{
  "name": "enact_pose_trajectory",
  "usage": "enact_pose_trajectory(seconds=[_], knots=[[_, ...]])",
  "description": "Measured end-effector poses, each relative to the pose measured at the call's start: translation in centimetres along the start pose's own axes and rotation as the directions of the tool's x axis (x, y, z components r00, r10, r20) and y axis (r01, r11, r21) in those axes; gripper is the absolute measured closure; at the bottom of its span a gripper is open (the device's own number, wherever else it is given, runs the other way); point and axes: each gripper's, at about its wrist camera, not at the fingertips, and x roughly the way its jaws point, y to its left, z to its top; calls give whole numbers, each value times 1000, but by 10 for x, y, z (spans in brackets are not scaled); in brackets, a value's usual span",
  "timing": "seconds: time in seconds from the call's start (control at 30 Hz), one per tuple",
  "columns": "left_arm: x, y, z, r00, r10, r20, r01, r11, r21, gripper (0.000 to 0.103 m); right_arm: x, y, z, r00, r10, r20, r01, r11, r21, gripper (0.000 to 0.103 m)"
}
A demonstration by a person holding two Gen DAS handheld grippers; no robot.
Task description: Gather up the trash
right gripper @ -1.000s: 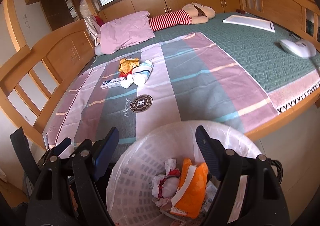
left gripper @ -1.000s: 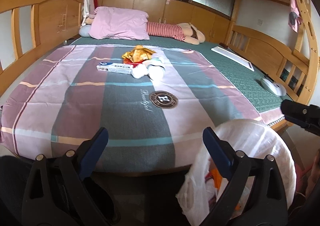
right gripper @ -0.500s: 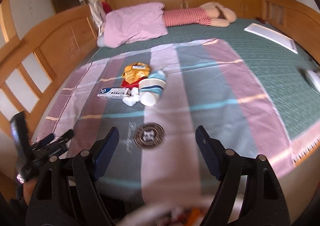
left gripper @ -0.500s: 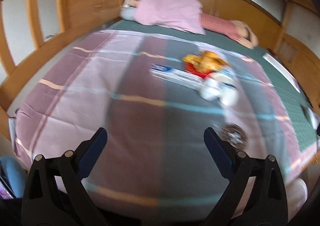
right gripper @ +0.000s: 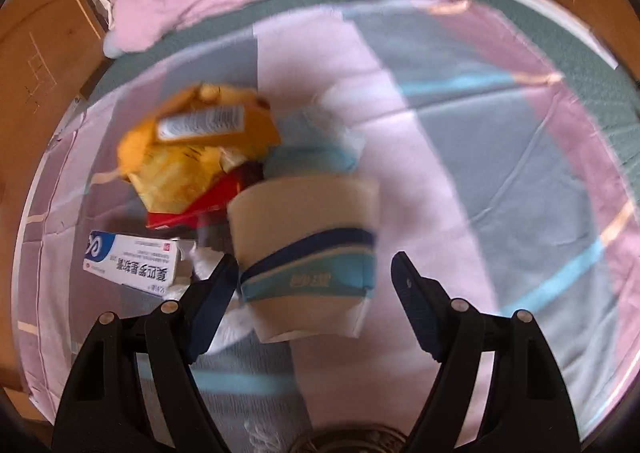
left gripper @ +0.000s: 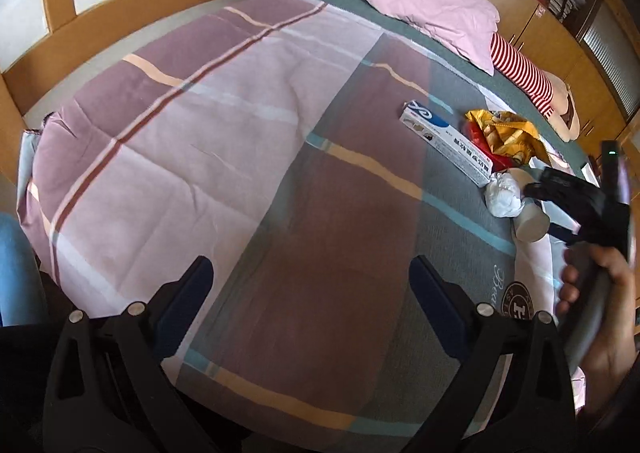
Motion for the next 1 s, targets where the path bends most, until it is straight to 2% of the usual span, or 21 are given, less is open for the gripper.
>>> enact_pose_trajectory(seconds=[0.07, 0.1, 0.27, 0.4, 0.57, 0.67, 0.73, 0.83, 0.9, 1.0], knots=[[5, 0, 4, 1000, -5, -17, 5, 1000, -17, 5, 10, -2, -2, 999, 39, -23, -38, 999, 26, 29], [6, 0, 5, 1000, -9, -25, 9, 1000, -26, 5, 11, -3, -4, 998, 49, -25, -49, 998, 27, 35], [5, -1, 4, 1000, -10, -17, 9, 999, -45, 5, -9, 1, -24, 993, 111, -31, -112, 993, -38, 37], [-4, 14, 5, 1000, 2, 19, 0, 993, -120, 5, -34, 7, -55, 974, 191, -125, -203, 976, -83, 37], [-9, 48, 4, 1000, 14, 27, -5, 953, -302, 5, -64, 39, -104, 919, 288, -268, -348, 913, -213, 37], [-9, 58, 2, 1000, 13, 21, -4, 937, -349, 5, -73, 62, -128, 894, 311, -324, -403, 873, -274, 36], [-8, 60, 1, 1000, 17, 20, -9, 934, -357, 5, -76, 75, -139, 889, 307, -340, -414, 855, -311, 36], [-8, 63, 1, 999, 25, 22, -15, 931, -364, 5, -79, 90, -147, 909, 276, -314, -386, 841, -378, 36], [-13, 70, 1, 998, 42, 43, -22, 920, -391, 5, -80, 97, -151, 893, 300, -336, -422, 819, -389, 36], [-25, 88, -3, 991, 82, 101, -20, 865, -502, 5, -79, 114, -159, 863, 348, -367, -486, 772, -410, 34]])
